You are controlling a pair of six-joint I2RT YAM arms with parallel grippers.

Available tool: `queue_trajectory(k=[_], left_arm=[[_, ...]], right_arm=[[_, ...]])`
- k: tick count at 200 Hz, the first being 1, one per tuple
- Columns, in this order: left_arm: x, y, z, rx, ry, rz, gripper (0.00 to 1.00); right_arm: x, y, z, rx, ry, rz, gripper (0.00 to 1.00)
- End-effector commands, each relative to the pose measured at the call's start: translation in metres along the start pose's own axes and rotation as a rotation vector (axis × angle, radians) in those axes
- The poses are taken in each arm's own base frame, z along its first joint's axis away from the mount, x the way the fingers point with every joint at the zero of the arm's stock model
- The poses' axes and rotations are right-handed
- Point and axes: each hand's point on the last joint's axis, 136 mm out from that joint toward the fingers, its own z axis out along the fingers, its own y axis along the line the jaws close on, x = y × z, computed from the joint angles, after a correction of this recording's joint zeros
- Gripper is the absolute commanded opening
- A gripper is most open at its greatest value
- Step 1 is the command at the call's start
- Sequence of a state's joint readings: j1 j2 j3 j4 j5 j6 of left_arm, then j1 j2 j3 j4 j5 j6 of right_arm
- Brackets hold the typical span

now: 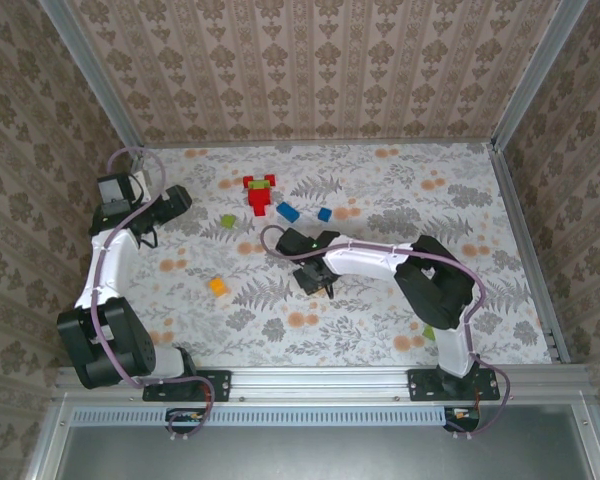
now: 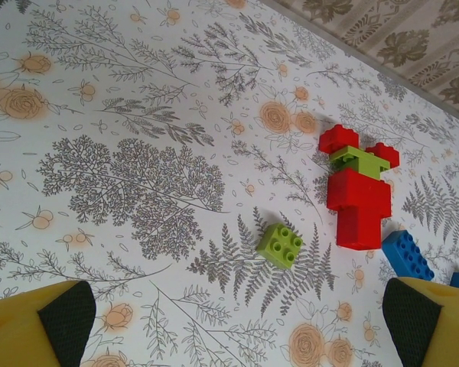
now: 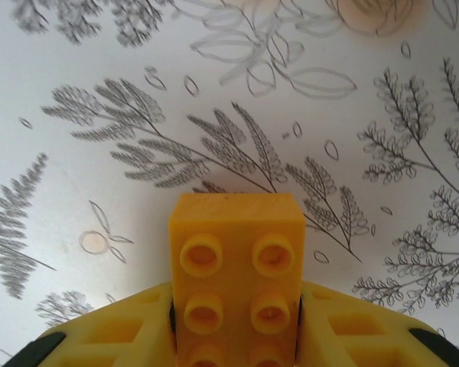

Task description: Assemble a carrot with lego

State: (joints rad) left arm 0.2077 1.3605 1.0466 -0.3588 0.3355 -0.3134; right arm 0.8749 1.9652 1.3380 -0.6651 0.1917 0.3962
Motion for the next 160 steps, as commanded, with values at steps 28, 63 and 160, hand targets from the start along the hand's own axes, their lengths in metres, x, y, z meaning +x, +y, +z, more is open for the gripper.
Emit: queue_trajectory(k=[28,63,160], left_arm=[[0.008,0.004,0.009,-0.018,0.031,0.022,1.00],[0.008,0.004,0.008,-0.018,0.031,0.025,1.00],[0.005,0.032,0.002,-0.140,0.018,-0.064,1.00]], right_arm=[[0.005,-0.005,-0.011,-0.034,-0.057,0.035,0.64],[-0.007,-0.004,-0.055,-0.051,-0.154,0.019,0.71],[-0.086,0.154,-0.075,-0.264,-0.294,-0.159,0.84]])
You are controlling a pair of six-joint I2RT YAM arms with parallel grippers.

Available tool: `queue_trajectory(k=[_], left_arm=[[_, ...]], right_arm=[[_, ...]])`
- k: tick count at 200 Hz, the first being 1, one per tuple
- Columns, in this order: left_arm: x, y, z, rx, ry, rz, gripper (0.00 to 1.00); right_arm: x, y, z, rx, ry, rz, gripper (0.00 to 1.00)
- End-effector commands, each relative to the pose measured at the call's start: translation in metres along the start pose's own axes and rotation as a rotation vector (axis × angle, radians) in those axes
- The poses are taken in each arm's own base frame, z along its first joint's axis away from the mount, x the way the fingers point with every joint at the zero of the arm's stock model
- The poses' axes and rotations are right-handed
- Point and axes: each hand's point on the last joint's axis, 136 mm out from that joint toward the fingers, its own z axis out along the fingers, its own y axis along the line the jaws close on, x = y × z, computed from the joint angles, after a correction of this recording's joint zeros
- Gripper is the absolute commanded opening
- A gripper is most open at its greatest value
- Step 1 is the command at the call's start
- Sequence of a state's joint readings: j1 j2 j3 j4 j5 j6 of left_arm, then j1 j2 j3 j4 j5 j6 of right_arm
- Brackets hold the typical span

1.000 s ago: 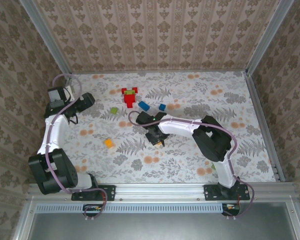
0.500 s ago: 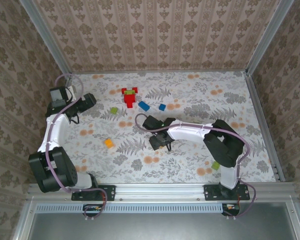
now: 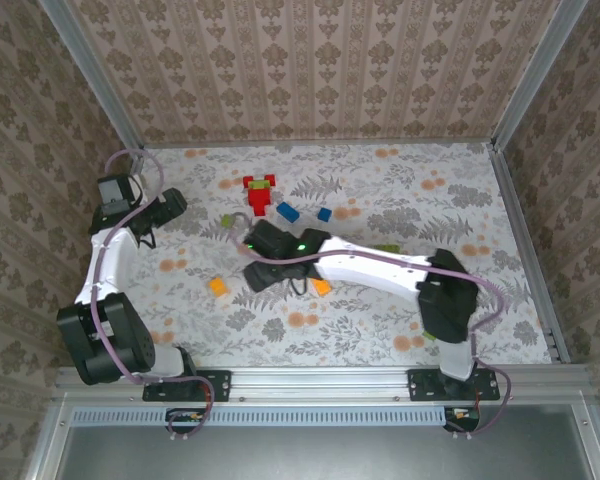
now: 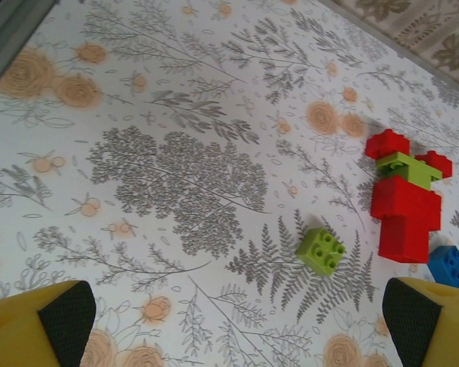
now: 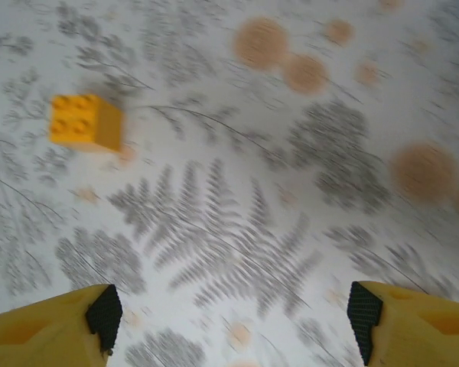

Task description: Assemble a carrot with lego

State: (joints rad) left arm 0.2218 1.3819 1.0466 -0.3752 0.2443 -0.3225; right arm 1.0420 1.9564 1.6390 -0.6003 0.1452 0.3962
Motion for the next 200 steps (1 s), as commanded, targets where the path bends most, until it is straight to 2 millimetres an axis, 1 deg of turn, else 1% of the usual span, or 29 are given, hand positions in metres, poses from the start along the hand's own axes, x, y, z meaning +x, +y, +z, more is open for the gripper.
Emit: queue_trajectory(k=[1,15,29,69,98,140,177,200], left_arm=[[0.003,0.008,-0.001,-0.034,0.015,-0.034,1.00],[0.003,0.008,-0.001,-0.030,0.015,-0.034,1.00],[0.002,0.007,-0.001,-0.027,0.015,-0.034,1.00],[0.002,0.005,0.000,-0.015,0.018,-0.029,1.00],[0.002,0.003,0.000,-0.009,0.018,-0.025,1.00],[0.001,0.002,0.000,-0.001,0.018,-0.024,1.00],[0.001,0.001,0.000,0.005,0.019,-0.024,1.00],[0.000,0.001,0.001,0.007,0.018,-0.023,1.00]], right_arm=[[0.001,0.033,0.041,-0.024,0.036,-0.063,0.85],[-0.006,0.048,0.056,-0.025,0.040,-0.090,0.86],[-0.011,0.059,0.066,-0.030,0.042,-0.107,0.87],[-0.014,0.072,0.088,-0.043,0.057,-0.128,0.88],[-0.014,0.083,0.098,-0.071,0.064,-0.138,0.88],[-0.016,0.090,0.112,-0.078,0.080,-0.149,0.85],[-0.015,0.090,0.121,-0.066,0.097,-0.152,0.82],[-0.013,0.088,0.124,-0.054,0.104,-0.156,0.76]])
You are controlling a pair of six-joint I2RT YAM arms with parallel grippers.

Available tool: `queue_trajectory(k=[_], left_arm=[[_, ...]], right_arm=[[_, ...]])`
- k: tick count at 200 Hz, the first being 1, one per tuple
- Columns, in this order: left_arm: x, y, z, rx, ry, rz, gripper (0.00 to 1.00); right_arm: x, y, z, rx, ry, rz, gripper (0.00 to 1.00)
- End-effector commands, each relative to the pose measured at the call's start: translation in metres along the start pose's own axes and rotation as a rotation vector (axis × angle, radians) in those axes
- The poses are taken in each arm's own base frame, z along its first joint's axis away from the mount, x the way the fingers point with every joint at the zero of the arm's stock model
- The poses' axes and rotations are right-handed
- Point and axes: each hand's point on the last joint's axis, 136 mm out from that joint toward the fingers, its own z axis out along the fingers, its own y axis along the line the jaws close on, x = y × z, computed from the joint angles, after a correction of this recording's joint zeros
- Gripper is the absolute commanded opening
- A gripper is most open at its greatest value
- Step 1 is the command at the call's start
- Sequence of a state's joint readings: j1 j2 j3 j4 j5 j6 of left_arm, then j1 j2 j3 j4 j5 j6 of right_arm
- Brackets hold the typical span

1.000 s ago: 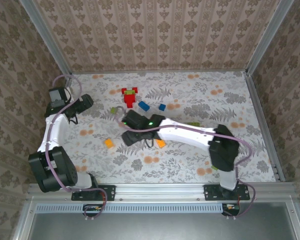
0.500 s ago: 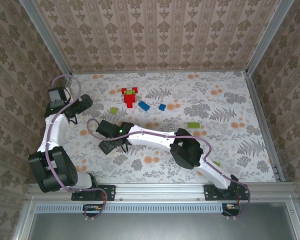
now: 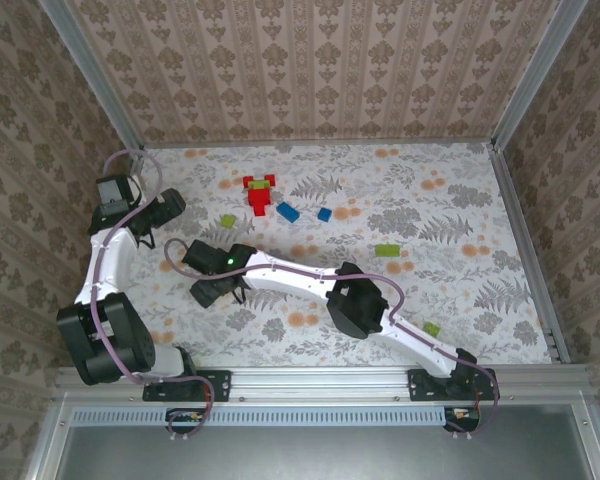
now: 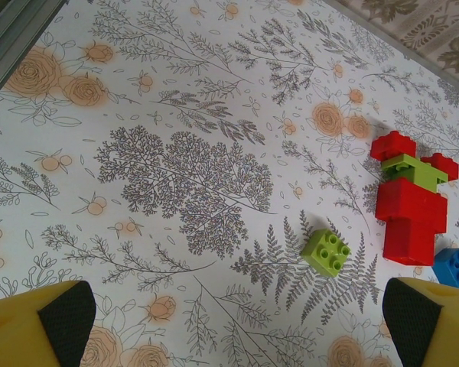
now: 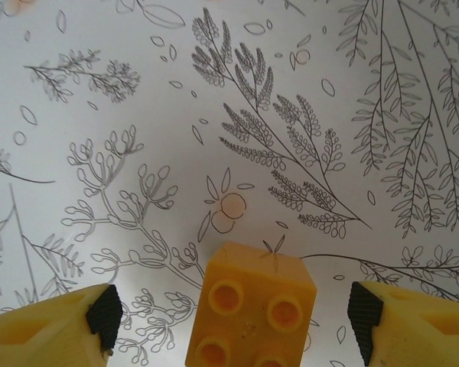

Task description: Assemble a carrot with lego

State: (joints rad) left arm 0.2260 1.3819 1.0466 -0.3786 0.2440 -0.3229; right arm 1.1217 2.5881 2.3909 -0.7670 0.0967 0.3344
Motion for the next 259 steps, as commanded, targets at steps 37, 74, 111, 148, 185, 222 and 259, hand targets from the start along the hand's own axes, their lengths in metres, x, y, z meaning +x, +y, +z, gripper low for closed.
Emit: queue_trajectory(k=[37,74,111,148,185,222,259], left_arm=[[0.001,-0.002,0.002,0.016,0.021,-0.018,1.00],[0.001,-0.003,0.003,0.014,0.022,-0.014,1.00],[0.004,-0.004,0.005,0.015,0.029,-0.008,1.00],[0.006,-0.005,0.006,0.018,0.035,-0.005,1.00],[0.006,-0.008,0.006,0.023,0.038,0.001,1.00],[0.008,-0.009,0.006,0.021,0.041,0.008,1.00],[0.010,-0.009,0.008,0.018,0.049,0.012,1.00]], right_arm=[[0.012,-0.009,0.004,0.045,0.053,-0.019,0.55],[0.017,-0.023,-0.018,0.093,0.040,-0.035,0.43],[0.045,-0.052,-0.064,0.172,0.027,-0.040,0.39],[0.087,-0.073,-0.102,0.198,0.038,-0.014,0.36],[0.122,-0.084,-0.116,0.202,0.050,0.024,0.36],[0.144,-0.091,-0.116,0.202,0.060,0.065,0.36],[0.155,-0.090,-0.107,0.192,0.064,0.088,0.36]])
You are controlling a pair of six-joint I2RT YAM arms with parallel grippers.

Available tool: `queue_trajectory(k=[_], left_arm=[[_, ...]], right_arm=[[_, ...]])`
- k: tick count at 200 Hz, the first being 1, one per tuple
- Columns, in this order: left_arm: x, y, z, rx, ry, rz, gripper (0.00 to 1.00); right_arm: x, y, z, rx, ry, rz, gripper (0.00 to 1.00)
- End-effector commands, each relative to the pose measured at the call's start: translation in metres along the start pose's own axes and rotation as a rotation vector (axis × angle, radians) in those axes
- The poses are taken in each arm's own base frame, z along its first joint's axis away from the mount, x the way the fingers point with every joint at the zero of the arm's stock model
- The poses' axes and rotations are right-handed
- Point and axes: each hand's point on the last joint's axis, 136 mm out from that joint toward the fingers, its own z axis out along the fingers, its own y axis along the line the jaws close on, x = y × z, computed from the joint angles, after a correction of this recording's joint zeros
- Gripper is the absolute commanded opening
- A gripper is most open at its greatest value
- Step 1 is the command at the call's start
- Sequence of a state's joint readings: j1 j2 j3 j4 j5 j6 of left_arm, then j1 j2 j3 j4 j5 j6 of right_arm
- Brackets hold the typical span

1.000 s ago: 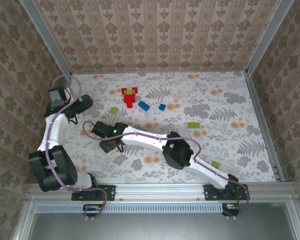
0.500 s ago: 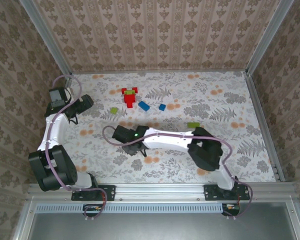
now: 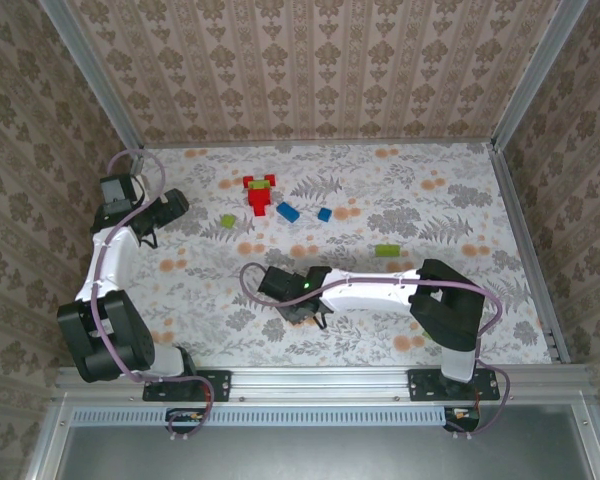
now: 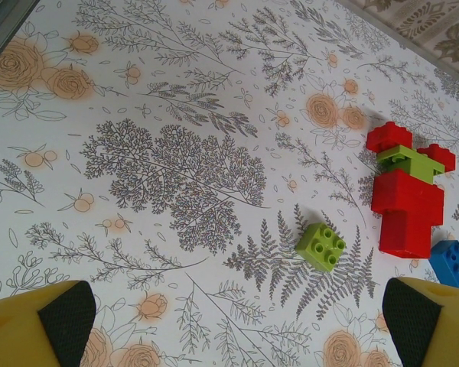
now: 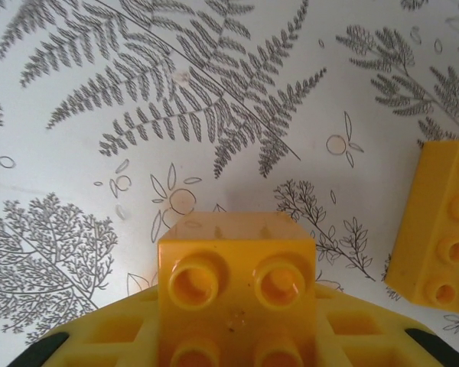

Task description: Assemble a carrot with lego

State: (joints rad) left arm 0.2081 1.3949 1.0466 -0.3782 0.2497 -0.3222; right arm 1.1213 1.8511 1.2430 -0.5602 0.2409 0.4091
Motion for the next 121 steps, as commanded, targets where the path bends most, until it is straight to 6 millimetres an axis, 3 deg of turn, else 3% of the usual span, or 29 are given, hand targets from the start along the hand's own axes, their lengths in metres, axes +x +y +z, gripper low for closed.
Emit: queue_trajectory(k=[1,56,121], left_arm=[[0.004,-0.004,0.003,0.005,0.029,0.002,1.00],[0.005,-0.003,0.006,-0.001,0.037,0.006,1.00],[0.006,-0.005,0.008,-0.002,0.042,0.014,1.00]], right_arm=[[-0.010,0.003,-0.007,-0.019,-0.064,0.053,0.36],[0.007,0.002,0.011,-0.008,-0.015,0.061,0.36],[0.017,0.002,0.016,-0.007,0.010,0.057,0.39]])
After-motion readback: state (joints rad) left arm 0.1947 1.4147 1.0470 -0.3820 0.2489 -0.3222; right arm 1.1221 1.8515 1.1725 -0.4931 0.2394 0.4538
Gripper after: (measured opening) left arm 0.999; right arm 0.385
